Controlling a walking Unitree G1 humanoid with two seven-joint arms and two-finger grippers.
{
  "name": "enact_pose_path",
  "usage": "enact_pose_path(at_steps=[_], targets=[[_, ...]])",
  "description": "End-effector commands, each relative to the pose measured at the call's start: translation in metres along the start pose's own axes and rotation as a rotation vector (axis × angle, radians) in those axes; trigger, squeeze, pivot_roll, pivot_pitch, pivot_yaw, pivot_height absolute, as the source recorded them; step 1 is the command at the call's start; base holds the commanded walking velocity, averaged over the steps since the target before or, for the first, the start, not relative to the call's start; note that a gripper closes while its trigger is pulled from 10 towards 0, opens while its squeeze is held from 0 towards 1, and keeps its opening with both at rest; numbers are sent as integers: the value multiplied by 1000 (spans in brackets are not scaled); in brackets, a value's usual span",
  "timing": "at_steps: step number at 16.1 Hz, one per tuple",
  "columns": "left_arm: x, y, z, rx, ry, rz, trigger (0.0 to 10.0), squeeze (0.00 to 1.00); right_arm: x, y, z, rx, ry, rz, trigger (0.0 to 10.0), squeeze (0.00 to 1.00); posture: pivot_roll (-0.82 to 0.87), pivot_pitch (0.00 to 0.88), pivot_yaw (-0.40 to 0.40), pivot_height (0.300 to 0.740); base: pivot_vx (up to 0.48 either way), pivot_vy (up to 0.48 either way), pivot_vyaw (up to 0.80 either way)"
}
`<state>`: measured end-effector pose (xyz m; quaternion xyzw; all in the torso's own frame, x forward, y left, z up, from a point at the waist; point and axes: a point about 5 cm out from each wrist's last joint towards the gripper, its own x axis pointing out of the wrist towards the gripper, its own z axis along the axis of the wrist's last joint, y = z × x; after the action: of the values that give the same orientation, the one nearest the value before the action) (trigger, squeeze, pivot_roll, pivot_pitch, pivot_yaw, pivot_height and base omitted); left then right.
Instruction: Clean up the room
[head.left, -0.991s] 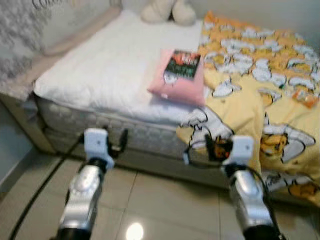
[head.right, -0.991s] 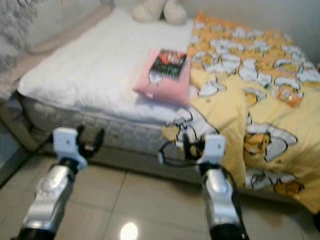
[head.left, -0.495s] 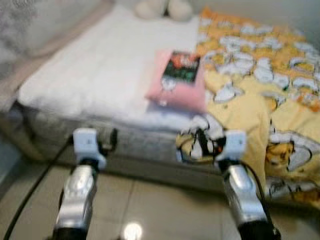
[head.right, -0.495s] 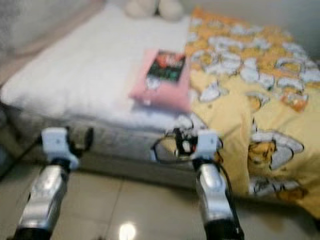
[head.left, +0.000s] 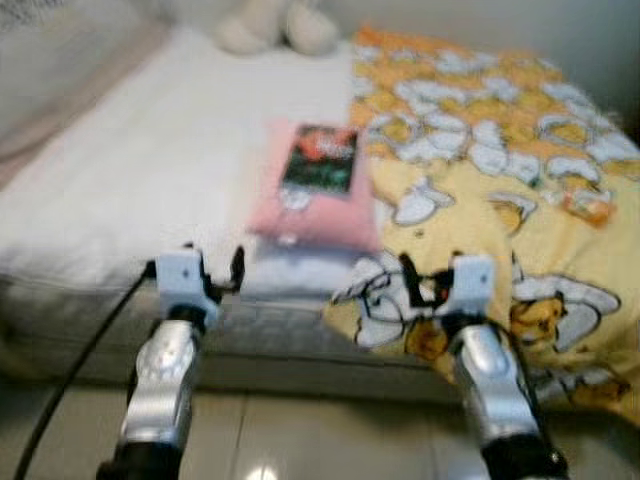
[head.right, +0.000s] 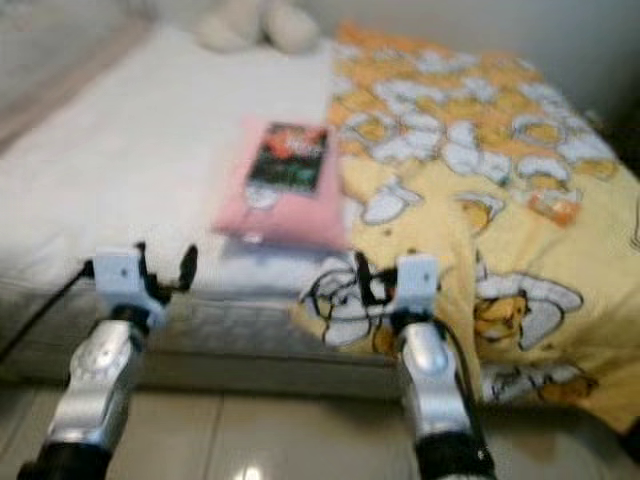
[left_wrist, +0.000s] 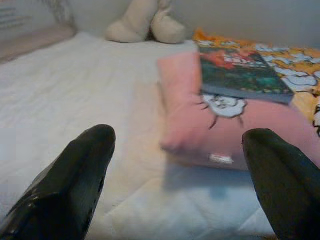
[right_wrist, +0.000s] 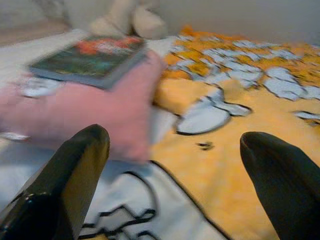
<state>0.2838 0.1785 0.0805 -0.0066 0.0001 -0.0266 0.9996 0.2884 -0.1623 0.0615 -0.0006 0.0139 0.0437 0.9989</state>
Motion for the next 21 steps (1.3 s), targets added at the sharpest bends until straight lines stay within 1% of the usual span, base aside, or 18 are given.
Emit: enact_pose_path(at_steps=[1,4,5,6,9,11,12,13,14,15,16,17,18,19,21], targets=[[5,-9,4,-16,-10,-18,10000,1000,0,-12,3,-30,-4,-34,10000,1000,-51,0,-22,740,480,0,0],[4,-9,2,-16,-5,-25,10000,1000,0,-12,0,-37,10,-23,10000,1000,-49,0,-25,740,480,0,0],[4,-9,2,-17,-4,-25,10000,1000,-1,-9,1,-18,-6,10,10000,0,-49,0,-25,740,480,0,0],[5,-9,2,-18,-3,-23,10000,1000,-2,-5,3,-12,-22,41,10000,0,-50,0,-25,740,480,0,0],[10,-6,10,-15,-34,-2,10000,1000,-2,-4,1,-31,-20,37,10000,0,-54,0,-23,740,480,0,0],[13,-3,18,15,-66,15,10000,1000,-2,-3,3,-34,-24,41,10000,0,-57,0,-22,740,480,0,0],[17,1,22,45,-70,36,10000,773,-3,-3,2,-33,-22,39,10000,0,-61,0,-20,740,0,0,0],[23,5,28,49,-79,55,10000,0,-4,-4,1,-31,-19,38,10000,0,-62,0,-21,740,0,0,0],[33,7,42,29,-113,38,10000,0,-5,-4,1,-28,-19,39,10000,0,-66,0,-24,740,0,0,0],[43,3,43,-10,-53,-28,10000,0,-6,-3,1,-25,-20,40,10000,0,-66,0,-24,740,0,0,0],[56,0,35,-91,65,-83,10000,0,-6,-3,-1,-17,-11,39,10000,0,-66,0,-24,740,0,0,0],[64,2,30,-146,144,-90,10000,0,-7,-3,-2,-13,-5,40,10000,0,-69,0,-26,740,0,0,0],[68,1,26,-151,202,-120,10000,0,-8,-2,-3,-13,-4,42,10000,0,-73,0,-24,740,0,0,0],[74,-1,28,-181,212,-155,10000,0,-9,-2,-3,-11,-4,45,10000,0,-80,0,-24,740,0,0,0],[82,4,30,-160,218,-118,10000,0,-11,-2,-5,-8,7,47,10000,0,-88,0,-22,740,0,0,0]])
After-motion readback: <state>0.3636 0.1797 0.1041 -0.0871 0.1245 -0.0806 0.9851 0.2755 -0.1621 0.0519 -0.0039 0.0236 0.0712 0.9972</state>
